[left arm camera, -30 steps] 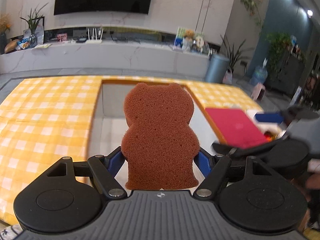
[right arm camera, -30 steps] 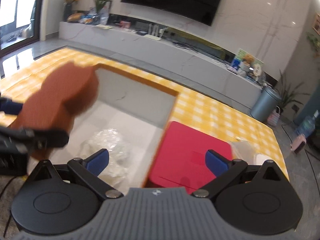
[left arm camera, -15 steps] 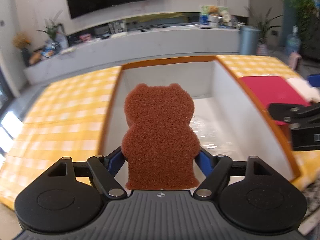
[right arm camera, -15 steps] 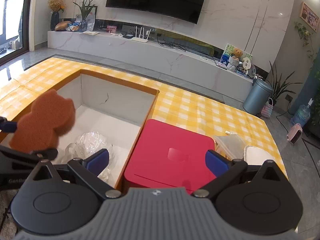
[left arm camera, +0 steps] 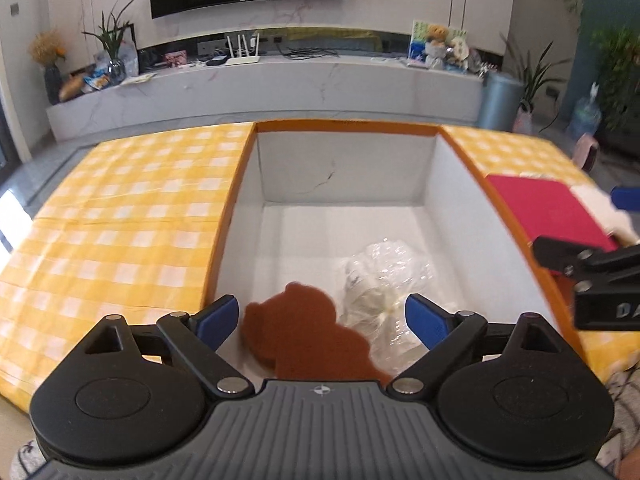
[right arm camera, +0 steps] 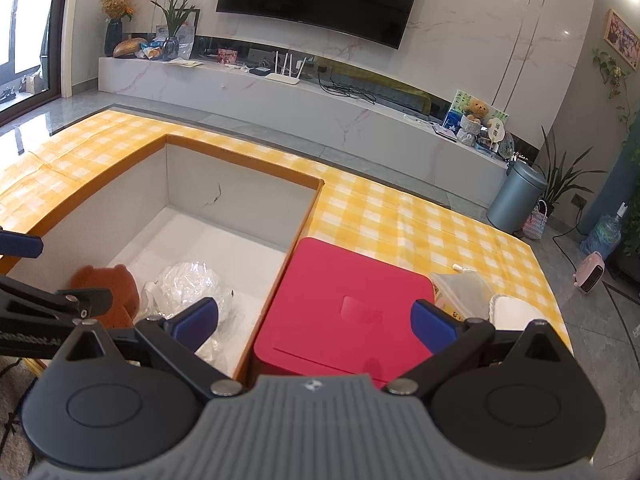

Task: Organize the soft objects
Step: 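Open the right gripper to drop the bundle while the left drops the sponge into the box, then move both tools back to the pile and grasp the white tissue with the right gripper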

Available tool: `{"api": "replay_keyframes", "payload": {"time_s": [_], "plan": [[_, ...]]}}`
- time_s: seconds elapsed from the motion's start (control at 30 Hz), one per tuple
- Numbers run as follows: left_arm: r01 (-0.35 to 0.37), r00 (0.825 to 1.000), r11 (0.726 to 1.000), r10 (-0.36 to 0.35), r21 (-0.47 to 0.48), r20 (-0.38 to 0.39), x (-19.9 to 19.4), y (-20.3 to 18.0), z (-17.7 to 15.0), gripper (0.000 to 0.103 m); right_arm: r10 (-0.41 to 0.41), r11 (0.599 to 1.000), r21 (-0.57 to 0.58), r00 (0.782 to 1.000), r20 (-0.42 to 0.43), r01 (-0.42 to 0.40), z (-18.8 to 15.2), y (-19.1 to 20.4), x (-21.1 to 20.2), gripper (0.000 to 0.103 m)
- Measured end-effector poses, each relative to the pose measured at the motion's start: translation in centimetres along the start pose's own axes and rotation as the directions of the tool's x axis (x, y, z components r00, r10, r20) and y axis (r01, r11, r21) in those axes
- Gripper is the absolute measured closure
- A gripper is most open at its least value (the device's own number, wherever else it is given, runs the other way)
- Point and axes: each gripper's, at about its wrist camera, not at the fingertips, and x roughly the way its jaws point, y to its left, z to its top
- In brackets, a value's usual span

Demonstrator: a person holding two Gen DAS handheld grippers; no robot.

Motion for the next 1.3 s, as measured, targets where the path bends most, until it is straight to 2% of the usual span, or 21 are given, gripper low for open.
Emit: {"api": "replay_keyframes", "payload": {"time_s": [0.2,0.37,0.47,0.63,0.9,1.07,1.3], "plan": [[-0.004,1.000,1.000,0.004,-0.012,0.015,-0.3,0.4,0.3,0.000,0.019,1.000,0.008,1.000,0.008,-0.019,0.0,0.1,0.0,0.003],[0.002,0.999,0.999,0.001,-0.052,0.047,-0.9,0.9,0.5,0.000,0.150,0.988,0.050,0.989,-0.013,-0.149,0.2,0.1,0.3,0.003],[0.012,0.997,0.998,-0.008,-0.055,0.073,-1.3,1.0,0.5,0.000,0.174,0.982,0.077,0.985,-0.022,-0.172,0.3,0.3,0.6,0.003],[-0.005,0.997,0.999,0.008,-0.045,0.080,-1.6,0.5,0.6,0.000,0.115,0.993,0.008,0.993,0.003,-0.115,0.4,1.1,0.0,0.003],[0.025,0.993,0.997,-0.016,-0.072,0.119,-3.5,0.3,1.1,0.000,0.102,0.994,0.030,0.994,0.050,-0.103,0.6,-0.5,-2.0,0.003],[0.072,0.984,0.996,-0.062,-0.055,0.167,-4.9,-0.8,1.6,0.000,0.076,0.994,0.069,0.993,0.092,-0.082,0.5,-2.8,-3.7,0.003],[0.116,0.978,0.993,-0.110,-0.025,0.180,-5.8,-3.3,2.4,0.000,-0.004,0.986,0.163,0.989,0.150,-0.021,-0.5,-7.8,-6.6,0.003]]}}
